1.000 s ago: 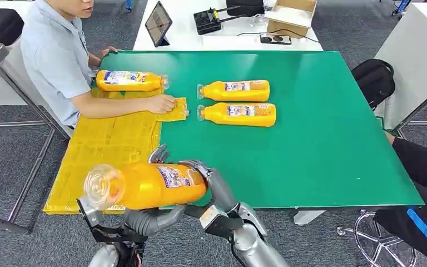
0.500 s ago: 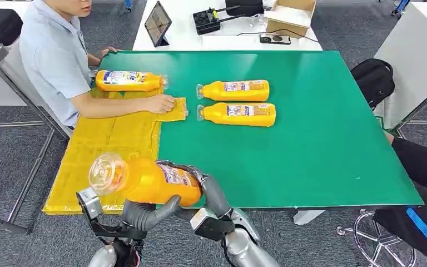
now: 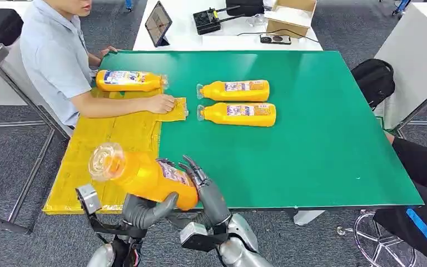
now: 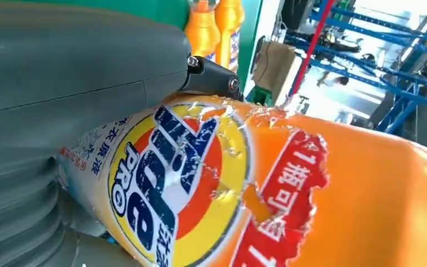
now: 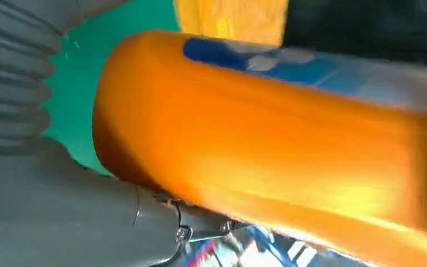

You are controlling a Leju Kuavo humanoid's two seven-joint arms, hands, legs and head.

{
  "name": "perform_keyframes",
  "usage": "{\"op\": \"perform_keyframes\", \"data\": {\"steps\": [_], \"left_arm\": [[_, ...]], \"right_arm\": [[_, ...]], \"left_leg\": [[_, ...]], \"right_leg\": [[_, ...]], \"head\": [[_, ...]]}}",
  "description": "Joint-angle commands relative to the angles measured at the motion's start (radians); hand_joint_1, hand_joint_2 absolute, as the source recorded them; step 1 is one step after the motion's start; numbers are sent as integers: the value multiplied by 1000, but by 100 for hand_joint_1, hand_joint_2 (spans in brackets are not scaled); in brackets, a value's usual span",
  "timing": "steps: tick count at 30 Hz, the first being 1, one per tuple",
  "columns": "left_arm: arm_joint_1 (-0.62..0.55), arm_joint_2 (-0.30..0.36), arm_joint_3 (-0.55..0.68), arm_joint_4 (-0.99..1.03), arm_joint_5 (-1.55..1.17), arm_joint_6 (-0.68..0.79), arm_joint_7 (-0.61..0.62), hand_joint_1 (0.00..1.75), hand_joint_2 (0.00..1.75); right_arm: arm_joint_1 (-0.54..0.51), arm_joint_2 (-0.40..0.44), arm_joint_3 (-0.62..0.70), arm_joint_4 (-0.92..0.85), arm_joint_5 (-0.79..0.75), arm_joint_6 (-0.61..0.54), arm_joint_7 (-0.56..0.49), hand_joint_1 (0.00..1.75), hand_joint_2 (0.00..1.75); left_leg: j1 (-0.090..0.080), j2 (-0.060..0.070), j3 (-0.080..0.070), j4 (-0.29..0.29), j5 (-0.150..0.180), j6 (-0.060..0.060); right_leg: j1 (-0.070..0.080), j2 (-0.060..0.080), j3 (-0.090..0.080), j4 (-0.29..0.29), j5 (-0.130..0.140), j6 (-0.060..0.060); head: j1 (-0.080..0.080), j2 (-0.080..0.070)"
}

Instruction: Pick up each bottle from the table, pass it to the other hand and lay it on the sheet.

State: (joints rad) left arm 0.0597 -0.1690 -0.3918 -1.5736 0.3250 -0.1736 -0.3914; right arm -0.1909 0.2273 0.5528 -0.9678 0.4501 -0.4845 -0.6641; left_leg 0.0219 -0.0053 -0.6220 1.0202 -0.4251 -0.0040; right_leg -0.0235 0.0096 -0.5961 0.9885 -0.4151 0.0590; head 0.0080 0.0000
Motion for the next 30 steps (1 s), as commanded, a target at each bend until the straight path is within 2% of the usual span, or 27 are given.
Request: {"op": "perform_keyframes", "data": {"steps": [1, 5, 11, 17, 20, 24, 26, 27, 30], "left_arm": [[-141, 92, 32, 153, -118, 70, 46, 175, 175], [-141, 92, 32, 153, -118, 70, 46, 175, 175], [-222, 205, 87, 265, -344, 116, 99, 175, 175], [-227, 215, 86, 271, -365, 116, 98, 175, 175], [-261, 253, 96, 318, -480, 119, 113, 175, 175], [-388, 286, 88, 438, -704, 197, 135, 175, 175], [-495, 293, 60, 538, -830, 211, 175, 175, 175], [-586, 284, 40, 647, -926, 222, 212, 175, 175], [-760, 248, 21, 882, -1058, 256, 247, 175, 175]], "right_arm": [[-13, -128, 167, -187, -96, -214, -34, 0, 0], [-13, -128, 167, -187, -96, -214, -34, 0, 0], [33, -108, 4, -267, -12, -214, -34, 0, 0], [32, -110, 8, -271, -26, -214, -34, 0, 0], [50, -97, -42, -311, -13, -214, -34, 0, 0], [45, -112, -26, -351, -72, -214, -34, 0, 0], [37, -121, 16, -370, -102, -214, -34, 0, 0], [31, -130, 55, -378, -134, -214, -34, 0, 0], [16, -139, 142, -411, -191, -214, -34, 0, 0]], "left_leg": [[0, -2, 2, -1, 0, 1], [0, 0, 2, -1, 0, 1], [0, -1, 3, -2, 0, 1], [0, 0, 2, -1, 0, 1], [0, -1, 2, -1, 0, 1], [1, -3, 3, -1, 1, 1], [1, -3, 0, 0, 1, 0], [1, -5, 1, 0, 2, 0], [1, -9, -1, 1, 4, 0]], "right_leg": [[0, -3, 3, -1, -1, -2], [0, -1, 3, -1, 0, -2], [0, -2, 3, -1, 0, -2], [1, -1, 2, -1, 0, -2], [1, -2, 2, -1, 0, -2], [1, -4, 4, 0, -1, -3], [1, -4, 1, 0, 0, -3], [2, -7, 2, 1, -1, -4], [2, -10, 2, 1, -1, -3]], "head": [[1, 0], [0, 0], [0, 0], [0, 0], [1, 0], [0, 0], [1, 0], [0, 0], [0, 0]]}}
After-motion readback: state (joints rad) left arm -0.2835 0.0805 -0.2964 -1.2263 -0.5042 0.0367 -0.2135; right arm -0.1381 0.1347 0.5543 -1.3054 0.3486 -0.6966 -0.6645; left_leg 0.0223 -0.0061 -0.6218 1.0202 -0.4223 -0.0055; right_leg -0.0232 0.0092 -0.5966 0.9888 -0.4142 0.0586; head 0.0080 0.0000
